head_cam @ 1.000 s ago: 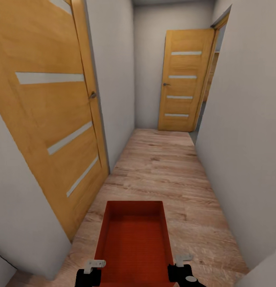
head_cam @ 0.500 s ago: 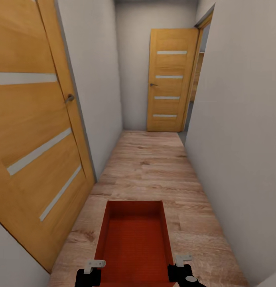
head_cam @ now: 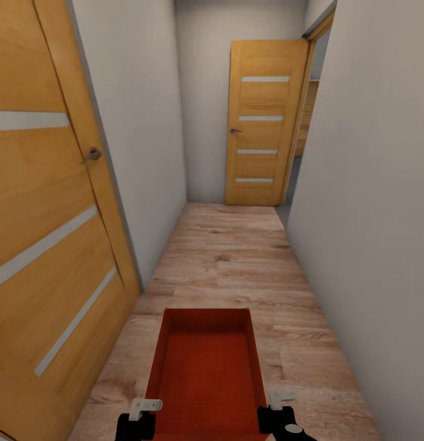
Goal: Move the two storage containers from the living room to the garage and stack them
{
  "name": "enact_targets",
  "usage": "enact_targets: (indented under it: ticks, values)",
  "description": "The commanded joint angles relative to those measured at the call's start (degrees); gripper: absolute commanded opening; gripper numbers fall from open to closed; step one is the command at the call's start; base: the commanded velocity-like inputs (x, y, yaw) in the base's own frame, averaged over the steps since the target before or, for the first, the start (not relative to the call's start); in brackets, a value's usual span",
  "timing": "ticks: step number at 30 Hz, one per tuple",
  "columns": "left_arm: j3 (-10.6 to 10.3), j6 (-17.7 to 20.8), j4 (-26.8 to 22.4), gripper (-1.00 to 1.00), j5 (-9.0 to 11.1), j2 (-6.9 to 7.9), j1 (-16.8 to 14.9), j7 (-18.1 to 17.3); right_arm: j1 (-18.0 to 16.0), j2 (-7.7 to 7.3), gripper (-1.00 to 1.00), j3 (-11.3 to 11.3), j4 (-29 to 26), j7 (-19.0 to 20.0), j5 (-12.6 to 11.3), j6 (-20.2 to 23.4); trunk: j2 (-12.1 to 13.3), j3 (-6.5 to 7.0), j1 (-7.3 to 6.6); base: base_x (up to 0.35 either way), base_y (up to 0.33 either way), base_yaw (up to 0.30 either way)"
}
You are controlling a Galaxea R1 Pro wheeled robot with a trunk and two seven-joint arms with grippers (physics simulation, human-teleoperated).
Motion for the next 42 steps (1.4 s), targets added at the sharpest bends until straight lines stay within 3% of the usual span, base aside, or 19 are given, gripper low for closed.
enact_targets:
  ticks: [1,42]
  values:
    - [1.7,-0.2,0.0,-1.0,-0.7,-0.02,-0.1,0.8,0.0,0.02,-1.0,-0.1,0.1,-0.5,-0.2,-0.2,0.0,-0.05,0.03,0.345,0.0,0.0]
    - [1.7,-0.2,0.0,-1.0,-0.7,-0.02,-0.1,0.8,0.0,0.02,-1.0,-0.1,0.1,-0.5,-0.2,-0.2,0.0,-0.05,0.03,0.345,0.0,-0.019]
